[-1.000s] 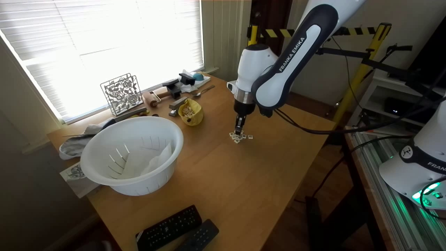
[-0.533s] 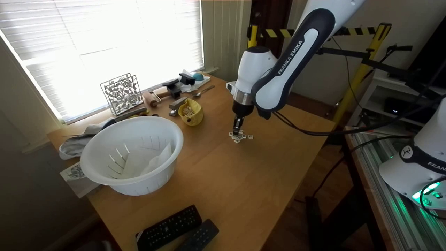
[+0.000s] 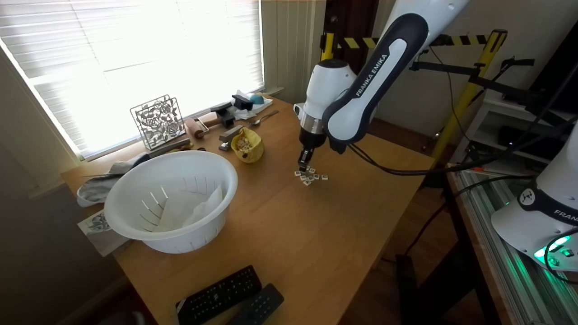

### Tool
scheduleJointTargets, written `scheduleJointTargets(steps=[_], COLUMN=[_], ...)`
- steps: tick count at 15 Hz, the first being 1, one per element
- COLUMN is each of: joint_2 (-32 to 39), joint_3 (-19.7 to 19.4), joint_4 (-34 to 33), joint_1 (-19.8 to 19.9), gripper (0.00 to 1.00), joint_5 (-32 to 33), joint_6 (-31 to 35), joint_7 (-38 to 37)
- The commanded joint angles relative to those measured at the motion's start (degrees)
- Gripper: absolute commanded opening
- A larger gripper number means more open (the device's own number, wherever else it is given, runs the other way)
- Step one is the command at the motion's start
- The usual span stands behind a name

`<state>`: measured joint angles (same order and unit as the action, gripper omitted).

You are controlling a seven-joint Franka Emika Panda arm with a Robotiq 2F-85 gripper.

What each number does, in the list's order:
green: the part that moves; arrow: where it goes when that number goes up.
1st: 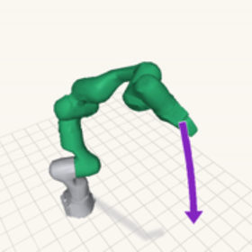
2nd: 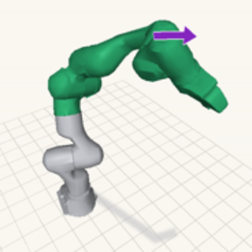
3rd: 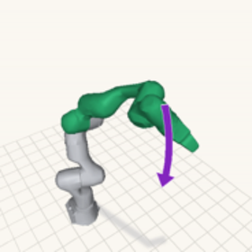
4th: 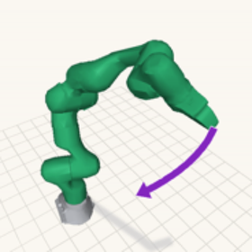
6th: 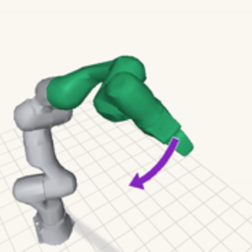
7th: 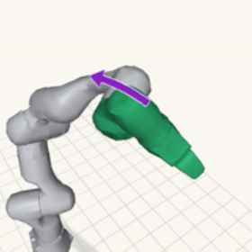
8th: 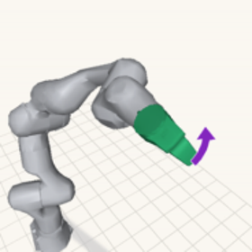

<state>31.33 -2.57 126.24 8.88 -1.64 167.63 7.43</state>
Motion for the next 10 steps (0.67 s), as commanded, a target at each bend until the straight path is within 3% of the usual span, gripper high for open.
scheduleJointTargets(steps=[1,10], joint_2=[3.38,3.55], joint_3=[-0.58,1.08], joint_4=[-2.46,-3.47], joint_1=[-0.39,-0.73], gripper=[0.0,0.0], joint_5=[-0.67,-2.19], joint_6=[1.48,-1.76], joint_7=[-3.71,-8.57])
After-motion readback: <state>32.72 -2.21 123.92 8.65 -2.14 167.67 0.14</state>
